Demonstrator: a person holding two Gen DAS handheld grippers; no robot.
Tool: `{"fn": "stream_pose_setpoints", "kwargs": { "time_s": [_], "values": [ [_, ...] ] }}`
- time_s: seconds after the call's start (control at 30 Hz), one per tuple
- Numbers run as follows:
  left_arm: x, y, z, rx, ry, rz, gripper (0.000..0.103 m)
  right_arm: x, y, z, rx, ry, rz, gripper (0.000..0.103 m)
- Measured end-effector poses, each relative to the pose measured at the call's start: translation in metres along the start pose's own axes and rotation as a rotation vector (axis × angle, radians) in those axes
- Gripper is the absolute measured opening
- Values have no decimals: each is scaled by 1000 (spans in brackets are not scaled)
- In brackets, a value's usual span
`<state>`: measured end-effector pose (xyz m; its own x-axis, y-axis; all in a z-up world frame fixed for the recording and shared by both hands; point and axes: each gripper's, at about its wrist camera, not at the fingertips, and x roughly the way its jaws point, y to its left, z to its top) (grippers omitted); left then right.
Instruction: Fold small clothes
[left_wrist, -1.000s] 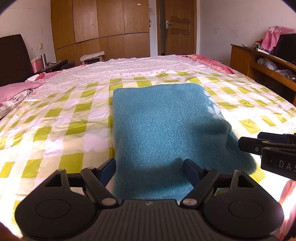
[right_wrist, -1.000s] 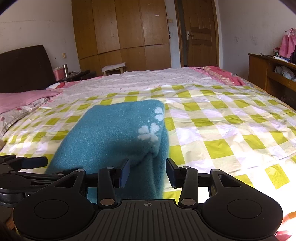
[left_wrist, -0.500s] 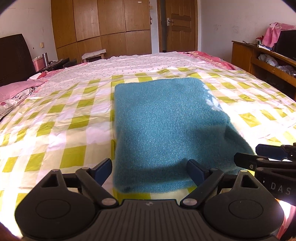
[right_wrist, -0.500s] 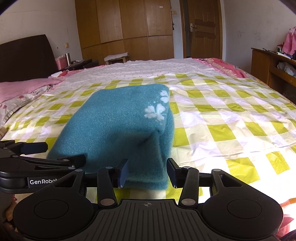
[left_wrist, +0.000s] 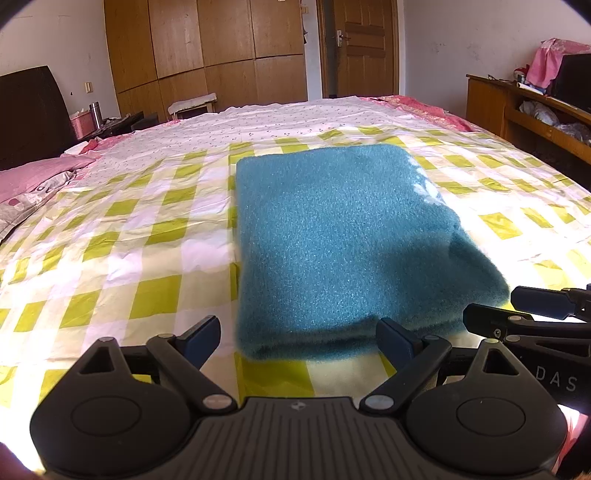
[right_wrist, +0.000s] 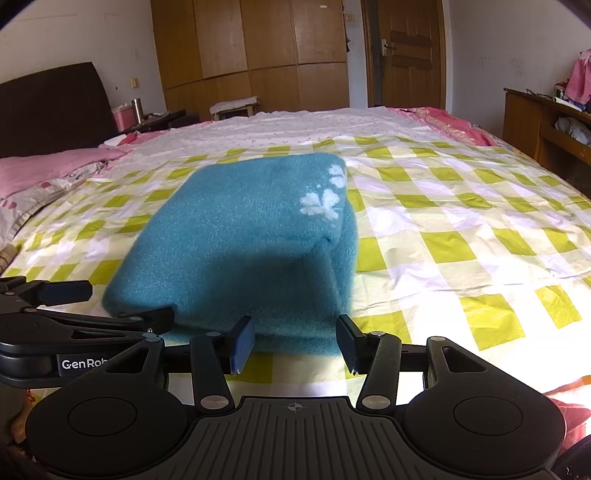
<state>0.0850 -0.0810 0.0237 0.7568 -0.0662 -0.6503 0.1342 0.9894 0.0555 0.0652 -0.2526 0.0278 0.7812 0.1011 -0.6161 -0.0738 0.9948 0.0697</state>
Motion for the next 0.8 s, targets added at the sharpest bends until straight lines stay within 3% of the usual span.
{"fn": "stream_pose_setpoints", "kwargs": {
  "time_s": [0.8],
  "values": [
    [-7, 1, -8, -16, 25, 0, 97, -9, 2, -10, 32, 21, -4, 55]
  ]
}}
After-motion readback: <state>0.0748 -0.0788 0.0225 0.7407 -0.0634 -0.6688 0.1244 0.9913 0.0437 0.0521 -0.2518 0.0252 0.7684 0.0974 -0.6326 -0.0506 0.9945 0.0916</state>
